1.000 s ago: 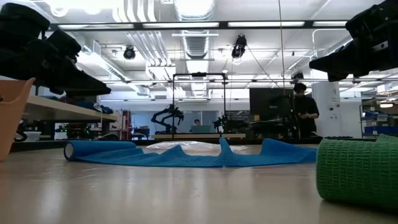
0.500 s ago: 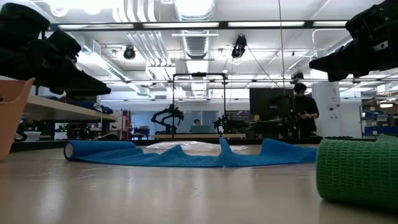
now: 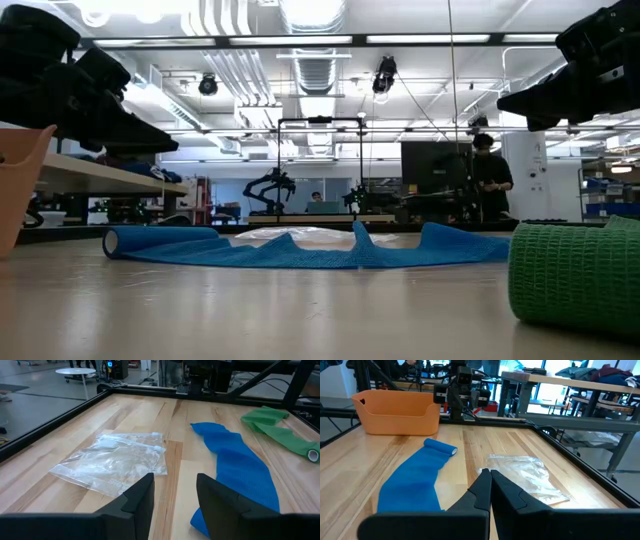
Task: Roll bandage
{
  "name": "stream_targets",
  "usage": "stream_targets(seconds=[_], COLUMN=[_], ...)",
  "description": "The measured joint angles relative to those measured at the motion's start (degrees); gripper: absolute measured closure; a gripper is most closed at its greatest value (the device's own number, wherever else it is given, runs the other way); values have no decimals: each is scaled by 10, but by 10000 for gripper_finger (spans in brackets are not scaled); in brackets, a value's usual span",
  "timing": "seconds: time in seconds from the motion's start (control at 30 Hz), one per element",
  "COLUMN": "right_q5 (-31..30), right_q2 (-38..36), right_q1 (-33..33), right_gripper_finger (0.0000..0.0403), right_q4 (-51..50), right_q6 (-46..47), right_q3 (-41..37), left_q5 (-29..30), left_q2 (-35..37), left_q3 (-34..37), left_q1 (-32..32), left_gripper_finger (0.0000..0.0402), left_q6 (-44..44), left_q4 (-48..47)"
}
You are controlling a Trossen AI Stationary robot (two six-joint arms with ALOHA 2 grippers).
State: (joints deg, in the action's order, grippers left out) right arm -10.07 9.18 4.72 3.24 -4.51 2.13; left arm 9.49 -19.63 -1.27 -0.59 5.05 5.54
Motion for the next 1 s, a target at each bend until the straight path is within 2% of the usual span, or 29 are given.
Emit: stream_targets(seconds=[0.67, 0.77, 0.9, 1.0], right_q5=[0, 0, -3, -34], right_q2=[0, 0, 0, 0], right_q1=[0, 0, 0, -1], right_gripper_finger=[403, 403, 403, 403], right_q4=[12, 55, 109, 117], right_q6=[15, 130, 394, 479], right_q3=[0, 0, 0, 0], left_q5=[0, 0, 0, 0], left_q2=[0, 0, 0, 0], left_q3=[0, 0, 0, 0], left_q1=[0, 0, 0, 0], left_gripper_finger=[262, 262, 262, 262], left_q6=[0, 0, 0, 0], left_q4=[0, 0, 0, 0])
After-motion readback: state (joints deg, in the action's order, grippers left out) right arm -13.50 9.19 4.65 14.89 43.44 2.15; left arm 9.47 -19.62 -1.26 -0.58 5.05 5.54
